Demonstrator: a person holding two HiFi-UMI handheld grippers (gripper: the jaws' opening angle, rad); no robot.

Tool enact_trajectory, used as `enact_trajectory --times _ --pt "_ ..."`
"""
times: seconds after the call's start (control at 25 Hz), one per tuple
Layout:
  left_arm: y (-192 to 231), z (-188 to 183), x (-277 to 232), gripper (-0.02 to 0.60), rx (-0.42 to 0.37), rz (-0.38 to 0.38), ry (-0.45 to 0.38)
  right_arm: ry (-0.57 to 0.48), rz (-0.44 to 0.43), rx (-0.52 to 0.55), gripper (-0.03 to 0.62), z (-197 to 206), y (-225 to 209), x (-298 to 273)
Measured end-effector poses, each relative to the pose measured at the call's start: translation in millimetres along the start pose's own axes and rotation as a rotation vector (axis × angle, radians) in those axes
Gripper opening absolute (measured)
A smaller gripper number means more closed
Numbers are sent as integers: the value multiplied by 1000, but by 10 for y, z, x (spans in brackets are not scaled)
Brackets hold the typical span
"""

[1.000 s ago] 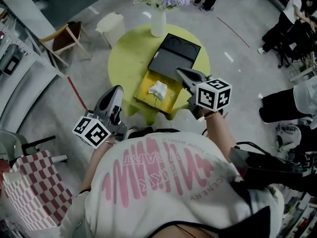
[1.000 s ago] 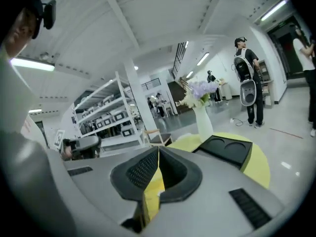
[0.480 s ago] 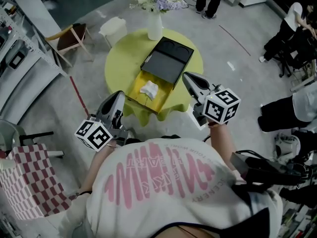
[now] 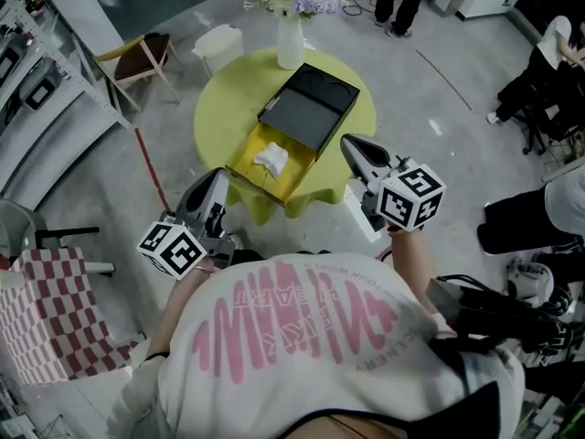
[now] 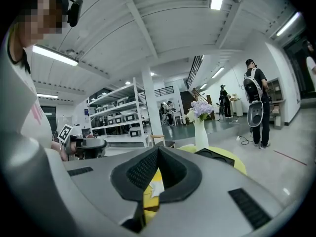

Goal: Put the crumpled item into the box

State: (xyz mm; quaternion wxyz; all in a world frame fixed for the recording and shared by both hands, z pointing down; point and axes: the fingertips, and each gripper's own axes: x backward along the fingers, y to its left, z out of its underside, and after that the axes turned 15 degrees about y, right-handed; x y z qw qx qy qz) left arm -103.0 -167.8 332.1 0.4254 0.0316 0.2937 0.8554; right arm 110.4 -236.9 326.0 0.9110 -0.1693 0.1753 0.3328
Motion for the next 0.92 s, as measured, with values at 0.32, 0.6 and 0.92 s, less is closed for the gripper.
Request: enact_trajectory --times 0.32,0.6,0.92 --pt "-67 -85 -7 8 -33 -13 -42 20 -11 27 6 18 -59 -3" --pt "-65 -85 -59 8 -25 -12 -41 31 -16 40 6 -8 -98 -35" --pt "-53 -60 -130 8 -22 -1 -35 44 -20 40 6 34 -147 -91"
